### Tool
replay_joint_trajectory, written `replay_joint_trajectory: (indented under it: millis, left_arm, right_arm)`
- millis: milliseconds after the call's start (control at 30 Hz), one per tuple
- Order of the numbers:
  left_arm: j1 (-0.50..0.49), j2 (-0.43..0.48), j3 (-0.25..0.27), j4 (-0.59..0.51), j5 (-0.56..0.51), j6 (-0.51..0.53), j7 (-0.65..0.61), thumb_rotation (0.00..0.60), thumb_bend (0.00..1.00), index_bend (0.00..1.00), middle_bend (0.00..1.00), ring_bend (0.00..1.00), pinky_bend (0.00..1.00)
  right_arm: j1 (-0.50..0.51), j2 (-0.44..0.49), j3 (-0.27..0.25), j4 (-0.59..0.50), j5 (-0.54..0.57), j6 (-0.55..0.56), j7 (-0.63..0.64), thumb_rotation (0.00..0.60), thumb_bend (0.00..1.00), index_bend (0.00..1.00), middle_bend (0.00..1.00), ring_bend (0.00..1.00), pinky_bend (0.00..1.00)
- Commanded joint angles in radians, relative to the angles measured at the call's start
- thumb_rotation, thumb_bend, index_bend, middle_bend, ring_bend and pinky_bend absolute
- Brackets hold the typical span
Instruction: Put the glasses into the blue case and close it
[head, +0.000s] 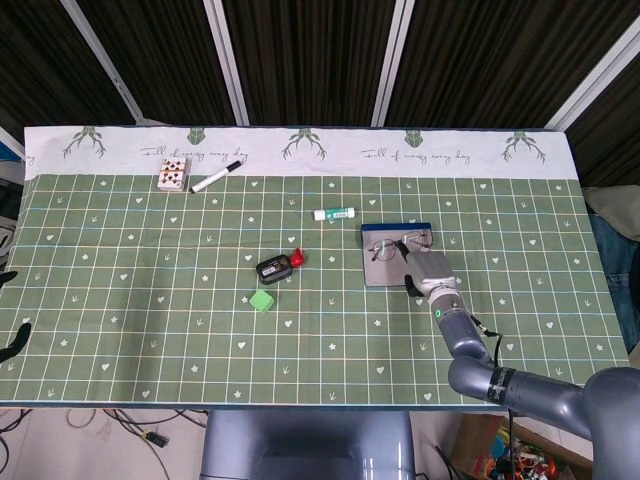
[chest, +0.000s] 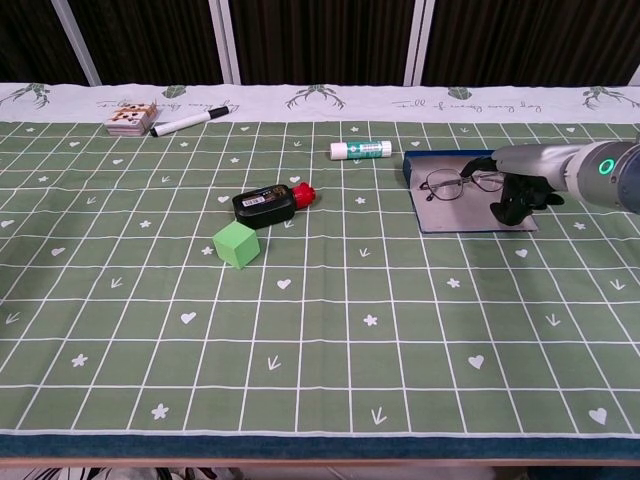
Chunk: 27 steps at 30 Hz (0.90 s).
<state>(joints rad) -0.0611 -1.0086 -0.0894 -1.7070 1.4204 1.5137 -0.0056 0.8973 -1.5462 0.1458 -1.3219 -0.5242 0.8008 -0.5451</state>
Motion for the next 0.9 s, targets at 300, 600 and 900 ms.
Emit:
replay_joint_trajectory:
  millis: [300, 600, 900]
  left_arm:
    - [-0.001, -0.001, 0.000, 0.002, -0.002, -0.002, 0.001, 0.600, 0.32, 0.18, 0.00, 0.00, 0.00]
    - [-0.001, -0.001, 0.000, 0.003, -0.002, -0.003, 0.002, 0.600, 0.32, 0.18, 0.00, 0.00, 0.00]
    - [0.000, -0.001, -0.001, 0.003, -0.004, -0.001, 0.002, 0.600, 0.32, 0.18, 0.00, 0.00, 0.00]
  right_arm:
    - [0.003, -0.006, -0.007, 0.010, 0.003, -0.005, 0.004, 0.600, 0.70, 0.08, 0.86, 0.83, 0.86]
    - [0.009, -0.009, -0.010, 0.018, 0.019, -0.008, 0.000, 0.600, 0.70, 0.08, 0.86, 0.83, 0.86]
    - [0.025, -0.019, -0.008, 0.049, 0.052, -0.030, -0.007, 0.600, 0.70, 0.08, 0.86, 0.83, 0.86]
